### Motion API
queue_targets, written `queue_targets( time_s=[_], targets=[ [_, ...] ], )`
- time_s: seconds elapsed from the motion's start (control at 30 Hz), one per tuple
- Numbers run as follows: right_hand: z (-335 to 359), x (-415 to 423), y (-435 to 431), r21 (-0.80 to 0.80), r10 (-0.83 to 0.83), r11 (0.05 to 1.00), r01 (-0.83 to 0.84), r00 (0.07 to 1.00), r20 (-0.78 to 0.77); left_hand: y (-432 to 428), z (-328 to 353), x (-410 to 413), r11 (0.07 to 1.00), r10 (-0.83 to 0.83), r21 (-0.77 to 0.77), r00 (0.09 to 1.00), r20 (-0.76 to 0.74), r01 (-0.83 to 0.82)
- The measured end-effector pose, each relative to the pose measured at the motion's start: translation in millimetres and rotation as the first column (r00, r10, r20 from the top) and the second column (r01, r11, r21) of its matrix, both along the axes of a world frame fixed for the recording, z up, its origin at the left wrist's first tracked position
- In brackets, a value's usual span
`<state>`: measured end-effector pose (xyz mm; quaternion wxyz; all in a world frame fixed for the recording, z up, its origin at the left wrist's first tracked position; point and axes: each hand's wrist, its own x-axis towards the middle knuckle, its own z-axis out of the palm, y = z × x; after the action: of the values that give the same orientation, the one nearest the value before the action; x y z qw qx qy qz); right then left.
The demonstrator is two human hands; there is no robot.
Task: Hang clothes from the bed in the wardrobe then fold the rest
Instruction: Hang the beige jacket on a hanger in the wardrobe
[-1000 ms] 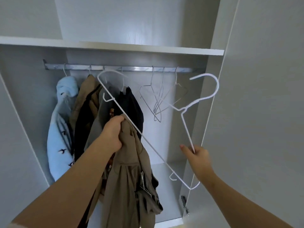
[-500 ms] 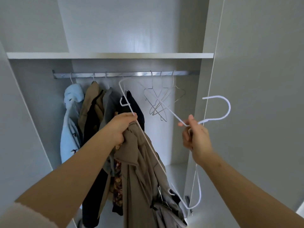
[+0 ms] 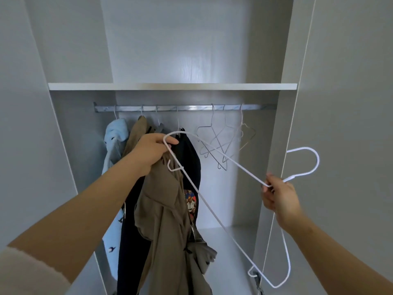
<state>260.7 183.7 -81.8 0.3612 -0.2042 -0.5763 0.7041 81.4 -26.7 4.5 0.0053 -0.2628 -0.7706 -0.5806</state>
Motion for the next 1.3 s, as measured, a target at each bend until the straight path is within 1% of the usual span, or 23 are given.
queue_targets(
  time_s=[0.03,0.07,0.1,0.13,0.17,0.2,0.23,0.27,0.3,0.33,0.43,0.5,0.6,0.73,0.8,0.83,0.93,1.0,1.07,1.2,1.3],
  targets=[
    [-1.8,-1.8,0.1,0.001,-0.016,1.000,0.016,1.000,0.019,-2.1,2.8,-2.5,0.999,0.004,0.033,0.999,0.039,-0.005],
    [-3.4,-3.5,0.1,0.008,-0.033,0.999,0.033,0.999,0.033,-4.6,5.1,-4.9,0.999,0.014,0.039,1.000,0.023,-0.015],
    [-4.3,-5.0,0.1,0.018,-0.046,0.999,0.045,0.998,0.045,-7.2,6.7,-7.3,0.999,0.049,-0.007,0.995,-0.085,-0.050],
    [-4.6,-6.4,-0.5,0.032,-0.053,0.998,0.051,0.997,0.061,-9.7,8.6,-8.9,0.990,0.088,-0.083,0.962,-0.257,-0.113],
    [-4.3,-7.9,-1.5,0.057,-0.057,0.997,0.052,0.995,0.084,-11.7,10.8,-9.4,0.972,0.096,-0.156,0.899,-0.427,-0.178],
    [-3.9,-9.6,-2.6,0.100,-0.064,0.994,0.053,0.991,0.115,-13.1,12.3,-9.1,0.953,0.074,-0.204,0.826,-0.559,-0.223],
    [-3.2,-11.6,-4.7,0.158,-0.074,0.986,0.050,0.986,0.150,-13.9,12.3,-8.8,0.945,0.044,-0.222,0.766,-0.642,-0.241],
    [-2.4,-13.9,-7.4,0.218,-0.085,0.975,0.044,0.980,0.181,-13.8,10.7,-9.8,0.949,0.026,-0.217,0.742,-0.669,-0.229],
    [-0.8,-16.6,-11.1,0.269,-0.098,0.962,0.040,0.974,0.205,-13.6,8.4,-11.3,0.962,0.020,-0.193,0.754,-0.656,-0.194],
    [1.0,-19.7,-15.0,0.308,-0.115,0.951,0.043,0.968,0.222,-13.1,6.8,-12.8,0.975,0.024,-0.160,0.792,-0.610,-0.153],
    [5.6,-30.8,-27.7,0.379,-0.161,0.923,0.062,0.959,0.234,-15.1,4.8,-14.8,0.997,0.057,-0.024,0.930,-0.363,-0.070],
    [6.9,-37.5,-37.8,0.393,-0.160,0.918,0.060,0.961,0.225,-18.1,2.9,-13.1,0.997,0.047,0.062,0.979,-0.199,-0.035],
    [6.7,-47.1,-56.1,0.436,-0.132,0.900,0.017,0.963,0.234,-17.4,-4.4,-3.5,0.983,-0.038,0.182,0.999,0.037,0.030],
    [5.8,-64.3,-79.3,0.418,0.017,0.897,-0.148,0.953,0.301,-4.9,-13.8,15.2,0.957,-0.169,0.271,0.955,0.245,0.100],
    [6.6,-69.7,-82.5,0.424,0.060,0.880,-0.213,0.937,0.345,-0.6,-14.0,18.6,0.943,-0.206,0.316,0.932,0.297,0.108],
    [8.0,-70.6,-80.8,0.423,0.061,0.879,-0.220,0.932,0.358,-0.6,-12.5,16.8,0.938,-0.192,0.336,0.933,0.304,0.083],
    [14.6,-65.1,-65.1,0.389,0.032,0.903,-0.184,0.930,0.366,-4.7,-8.8,-0.2,0.930,-0.036,0.357,0.942,0.333,-0.090],
    [17.9,-57.2,-51.2,0.407,-0.036,0.905,-0.123,0.931,0.364,-4.4,-10.1,-12.7,0.908,0.068,0.356,0.917,0.394,-0.221],
    [19.7,-49.0,-42.5,0.402,-0.079,0.913,-0.074,0.933,0.351,2.7,-14.4,-18.2,0.884,0.120,0.359,0.887,0.446,-0.299],
    [20.3,-37.8,-38.4,0.337,-0.085,0.941,-0.033,0.940,0.330,25.9,-22.5,-8.3,0.877,0.117,0.352,0.857,0.501,-0.326],
    [19.0,-33.5,-41.1,0.342,-0.105,0.939,-0.015,0.938,0.329,42.4,-27.3,13.1,0.898,0.000,0.367,0.835,0.550,-0.243]
  ],
)
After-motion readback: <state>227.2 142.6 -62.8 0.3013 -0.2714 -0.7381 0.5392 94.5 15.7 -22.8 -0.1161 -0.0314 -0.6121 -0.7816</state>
